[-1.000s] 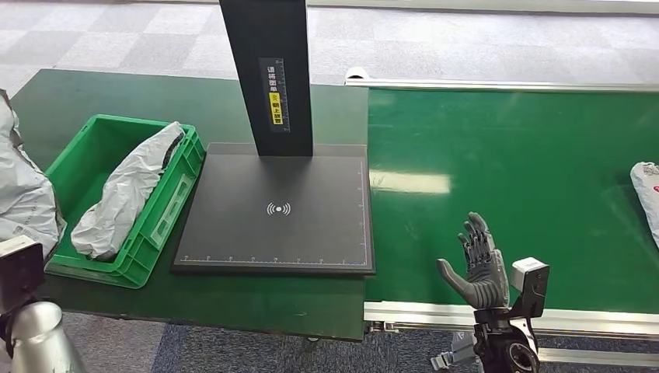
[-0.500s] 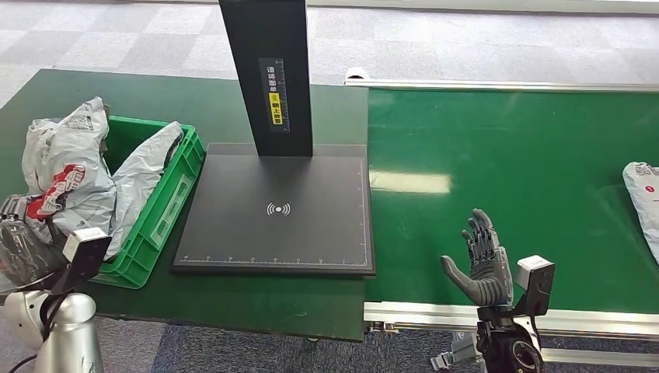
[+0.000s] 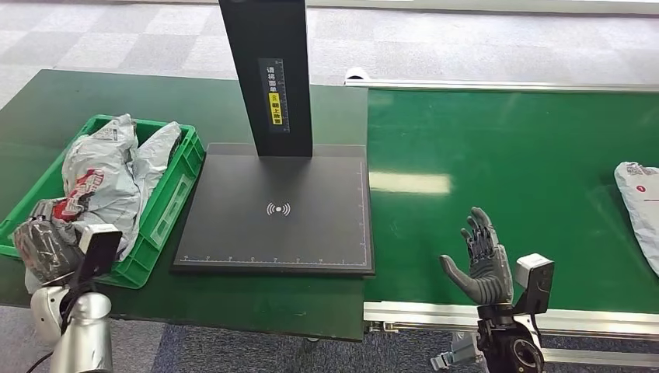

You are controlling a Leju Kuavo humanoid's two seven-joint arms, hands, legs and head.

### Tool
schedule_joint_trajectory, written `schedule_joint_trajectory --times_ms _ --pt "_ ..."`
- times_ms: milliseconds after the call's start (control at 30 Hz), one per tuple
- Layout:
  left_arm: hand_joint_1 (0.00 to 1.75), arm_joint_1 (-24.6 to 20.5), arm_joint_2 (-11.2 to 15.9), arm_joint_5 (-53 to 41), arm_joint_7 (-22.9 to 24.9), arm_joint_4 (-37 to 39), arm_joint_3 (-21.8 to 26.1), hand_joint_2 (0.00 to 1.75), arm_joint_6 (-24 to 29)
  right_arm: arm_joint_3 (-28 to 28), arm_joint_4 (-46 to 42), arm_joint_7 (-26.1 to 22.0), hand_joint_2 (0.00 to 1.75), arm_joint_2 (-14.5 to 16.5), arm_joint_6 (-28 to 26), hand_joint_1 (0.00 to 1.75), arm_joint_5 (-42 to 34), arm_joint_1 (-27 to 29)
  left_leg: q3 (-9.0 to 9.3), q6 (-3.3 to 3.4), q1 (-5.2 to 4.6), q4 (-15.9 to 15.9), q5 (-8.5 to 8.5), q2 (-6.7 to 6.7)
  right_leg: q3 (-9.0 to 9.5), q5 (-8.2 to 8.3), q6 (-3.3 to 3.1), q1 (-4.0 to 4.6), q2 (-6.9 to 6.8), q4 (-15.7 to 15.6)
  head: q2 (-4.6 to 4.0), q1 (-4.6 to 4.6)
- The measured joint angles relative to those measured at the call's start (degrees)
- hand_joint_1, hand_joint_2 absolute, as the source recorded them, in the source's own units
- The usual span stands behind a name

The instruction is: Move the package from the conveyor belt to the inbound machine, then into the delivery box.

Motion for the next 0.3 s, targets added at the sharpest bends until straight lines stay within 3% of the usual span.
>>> schedule_joint_trajectory --times_ms 300 --pt "0.00 -1.56 0.92 3.39 -2.17 5.75 3.63 1.75 0.08 -0.40 -0.16 -0.01 1.75 0.08 0.06 0.00 0.47 -0.07 0.06 0.00 0.00 0.00 0.00 0.00 0.06 -0.01 -0.01 0.00 0.01 0.01 0.00 0.01"
